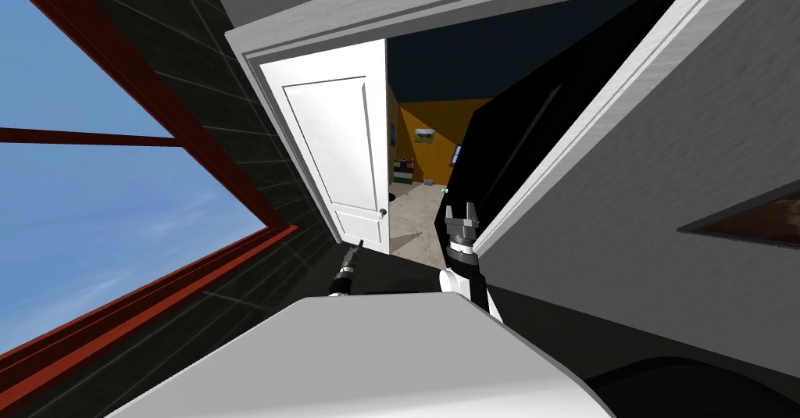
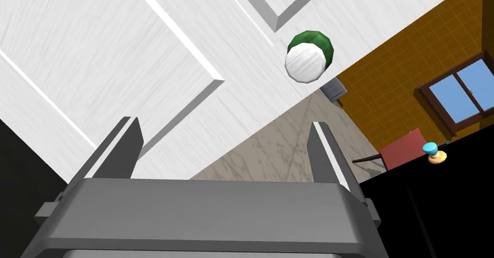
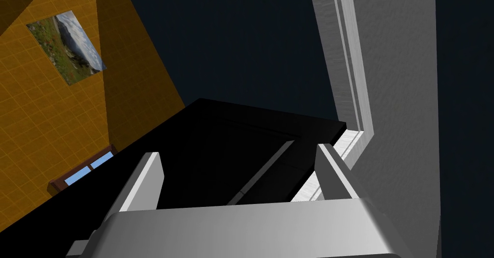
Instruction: Push the door open
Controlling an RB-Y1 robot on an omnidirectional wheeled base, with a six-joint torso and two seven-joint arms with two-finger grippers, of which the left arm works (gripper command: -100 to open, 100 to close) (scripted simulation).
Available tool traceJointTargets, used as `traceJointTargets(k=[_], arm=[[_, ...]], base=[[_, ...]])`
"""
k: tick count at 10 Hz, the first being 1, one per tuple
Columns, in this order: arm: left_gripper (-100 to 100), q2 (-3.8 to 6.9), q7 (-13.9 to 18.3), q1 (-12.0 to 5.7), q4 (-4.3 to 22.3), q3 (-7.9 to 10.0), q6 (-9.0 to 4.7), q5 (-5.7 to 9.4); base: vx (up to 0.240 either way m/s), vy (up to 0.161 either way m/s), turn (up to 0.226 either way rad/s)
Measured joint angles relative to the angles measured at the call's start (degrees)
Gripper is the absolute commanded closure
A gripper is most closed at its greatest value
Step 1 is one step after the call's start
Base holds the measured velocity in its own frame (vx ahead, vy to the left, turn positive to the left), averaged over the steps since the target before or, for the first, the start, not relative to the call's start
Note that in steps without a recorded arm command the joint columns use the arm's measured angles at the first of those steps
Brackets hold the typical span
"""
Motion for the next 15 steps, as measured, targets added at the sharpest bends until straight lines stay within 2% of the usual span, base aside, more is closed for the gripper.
traceJointTargets(k=[2, 4, 6, 8, 15], arm=[[-100, 0.19, -1.4, -0.42, 1.4, -0.36, 1.31, -3.42], [-100, 0.23, -2.5, -0.76, 2.4, -0.6, 2.27, -6.0], [-100, 0.26, -4.2, -1.17, 3.9, -0.97, 3.73, -9.5], [-100, 0.45, -5.4, -1.34, 4.5, -1.13, 4.4, -12.08], [-100, 0.8, -10.5, -2.4, 8.4, -2.21, 8.5, -23.17]], base=[[0.073, 0.012, 0.004], [0.063, 0.005, 0.004], [0.077, 0.014, 0.003], [0.065, 0.004, 0.006], [0.085, 0.004, 0.003]])
